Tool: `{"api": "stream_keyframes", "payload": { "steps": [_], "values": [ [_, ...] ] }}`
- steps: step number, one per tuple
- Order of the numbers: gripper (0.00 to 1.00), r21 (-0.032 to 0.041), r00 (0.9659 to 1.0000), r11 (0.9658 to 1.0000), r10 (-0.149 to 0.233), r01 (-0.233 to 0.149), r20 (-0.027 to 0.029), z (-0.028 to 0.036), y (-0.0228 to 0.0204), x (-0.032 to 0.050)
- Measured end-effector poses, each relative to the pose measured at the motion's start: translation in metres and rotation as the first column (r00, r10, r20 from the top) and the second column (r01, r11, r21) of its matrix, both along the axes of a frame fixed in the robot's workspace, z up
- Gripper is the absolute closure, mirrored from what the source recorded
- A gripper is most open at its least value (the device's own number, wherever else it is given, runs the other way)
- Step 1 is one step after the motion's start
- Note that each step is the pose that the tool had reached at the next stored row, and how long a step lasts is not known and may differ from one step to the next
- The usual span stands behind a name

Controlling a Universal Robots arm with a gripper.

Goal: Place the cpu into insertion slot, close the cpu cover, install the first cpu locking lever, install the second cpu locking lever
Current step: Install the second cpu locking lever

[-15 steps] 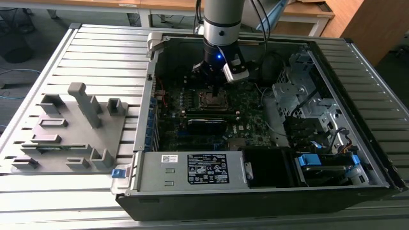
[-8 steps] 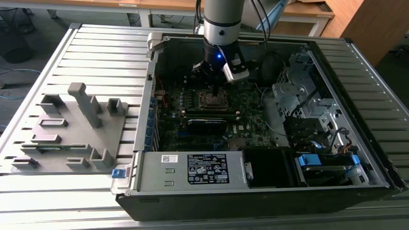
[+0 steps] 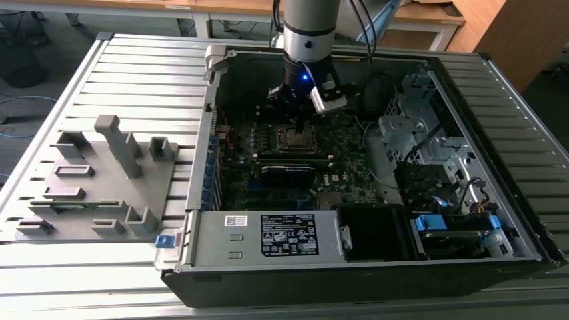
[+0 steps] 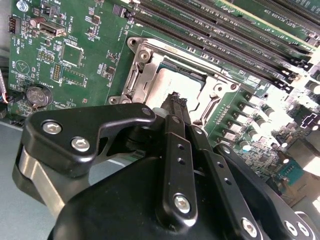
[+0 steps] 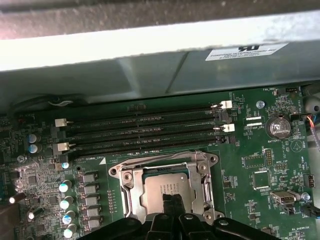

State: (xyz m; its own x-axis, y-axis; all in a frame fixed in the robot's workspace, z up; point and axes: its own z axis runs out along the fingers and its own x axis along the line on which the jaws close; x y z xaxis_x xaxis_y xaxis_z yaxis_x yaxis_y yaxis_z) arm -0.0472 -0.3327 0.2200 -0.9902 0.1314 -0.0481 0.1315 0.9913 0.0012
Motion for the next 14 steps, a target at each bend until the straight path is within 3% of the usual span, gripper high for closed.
{"api": "stream_keyframes", "payload": {
  "steps": [14],
  "values": [
    [0.89,0.0002,1.0,1.0,0.0,0.0,0.0001,0.0029,0.0,0.0]
  ]
}}
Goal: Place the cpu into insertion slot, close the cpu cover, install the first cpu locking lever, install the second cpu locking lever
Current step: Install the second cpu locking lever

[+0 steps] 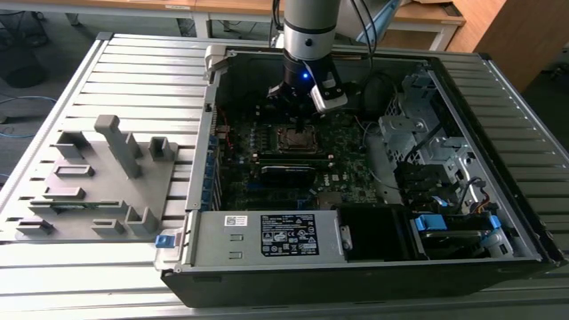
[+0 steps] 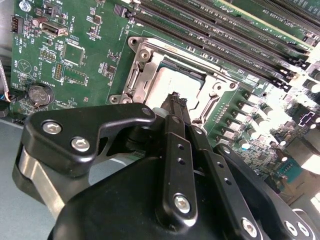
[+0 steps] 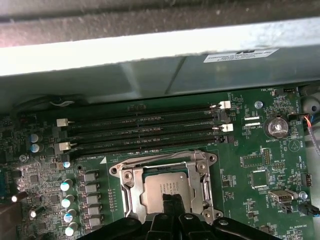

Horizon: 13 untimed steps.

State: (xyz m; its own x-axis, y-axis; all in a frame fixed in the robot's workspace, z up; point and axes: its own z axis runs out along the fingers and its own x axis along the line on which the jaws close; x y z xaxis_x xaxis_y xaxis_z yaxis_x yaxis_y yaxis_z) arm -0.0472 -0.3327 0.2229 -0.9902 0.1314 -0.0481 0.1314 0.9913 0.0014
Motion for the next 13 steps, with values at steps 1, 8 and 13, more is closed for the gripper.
{"api": "stream_keyframes", "payload": {
  "steps": [1,8,13],
  "values": [
    [0.89,-0.0002,1.0,1.0,0.0,0.0,-0.0001,0.0001,0.0,0.0],
    [0.89,-0.0003,1.0,1.0,0.0,0.0,-0.0002,0.003,0.0,0.0],
    [0.89,-0.0001,1.0,1.0,0.0,0.0,-0.0001,0.0075,0.0,0.0]
  ]
}}
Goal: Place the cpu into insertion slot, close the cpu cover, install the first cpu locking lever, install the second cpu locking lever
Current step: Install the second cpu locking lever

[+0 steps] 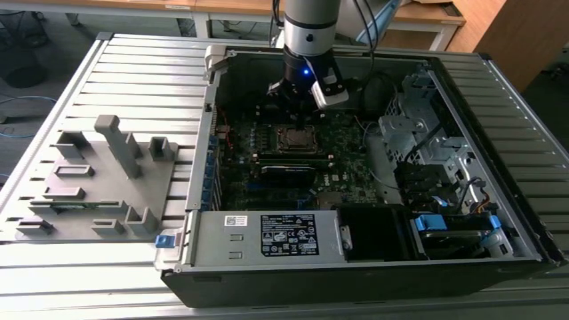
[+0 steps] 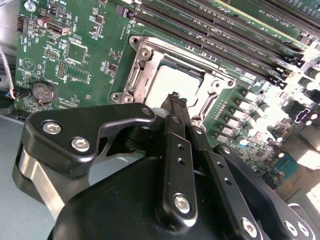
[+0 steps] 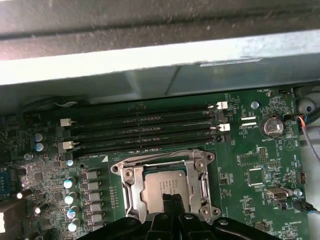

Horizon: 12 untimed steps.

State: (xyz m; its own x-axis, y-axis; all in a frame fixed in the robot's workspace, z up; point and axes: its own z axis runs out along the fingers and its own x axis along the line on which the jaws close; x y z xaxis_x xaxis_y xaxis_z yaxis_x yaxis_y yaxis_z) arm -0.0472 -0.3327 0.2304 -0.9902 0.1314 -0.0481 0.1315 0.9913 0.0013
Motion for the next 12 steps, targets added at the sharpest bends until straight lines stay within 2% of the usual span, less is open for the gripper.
{"api": "stream_keyframes", "payload": {
  "steps": [12],
  "values": [
    [0.89,0.0,1.0,1.0,0.0,0.0,0.0,0.0034,0.0,0.0]
  ]
}}
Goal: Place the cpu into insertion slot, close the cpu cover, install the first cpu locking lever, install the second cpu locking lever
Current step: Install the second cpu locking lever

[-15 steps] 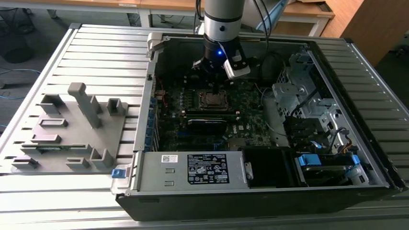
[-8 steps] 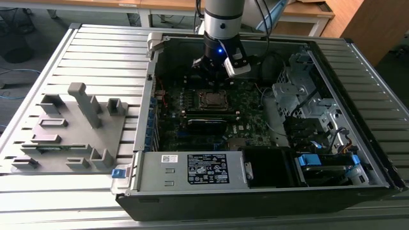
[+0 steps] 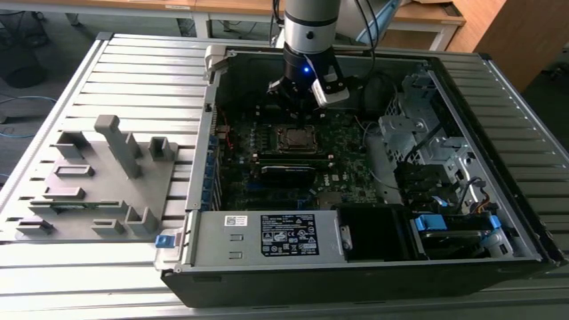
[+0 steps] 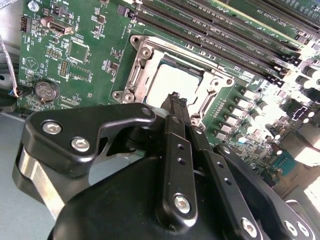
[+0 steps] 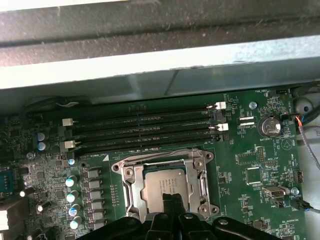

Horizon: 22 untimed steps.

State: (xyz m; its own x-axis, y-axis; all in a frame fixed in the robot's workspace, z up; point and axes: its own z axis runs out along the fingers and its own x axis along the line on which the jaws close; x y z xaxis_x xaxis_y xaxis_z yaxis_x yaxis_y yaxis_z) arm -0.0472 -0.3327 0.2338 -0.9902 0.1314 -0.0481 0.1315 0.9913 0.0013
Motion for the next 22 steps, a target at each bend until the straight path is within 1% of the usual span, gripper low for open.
{"api": "stream_keyframes", "payload": {
  "steps": [7,22],
  "values": [
    [0.89,-0.0001,1.0,1.0,0.0,0.0,-0.0001,0.0042,0.0,0.0],
    [0.89,-0.0001,1.0,1.0,0.0,0.0,-0.0001,0.0045,-0.0011,0.0]
  ]
}}
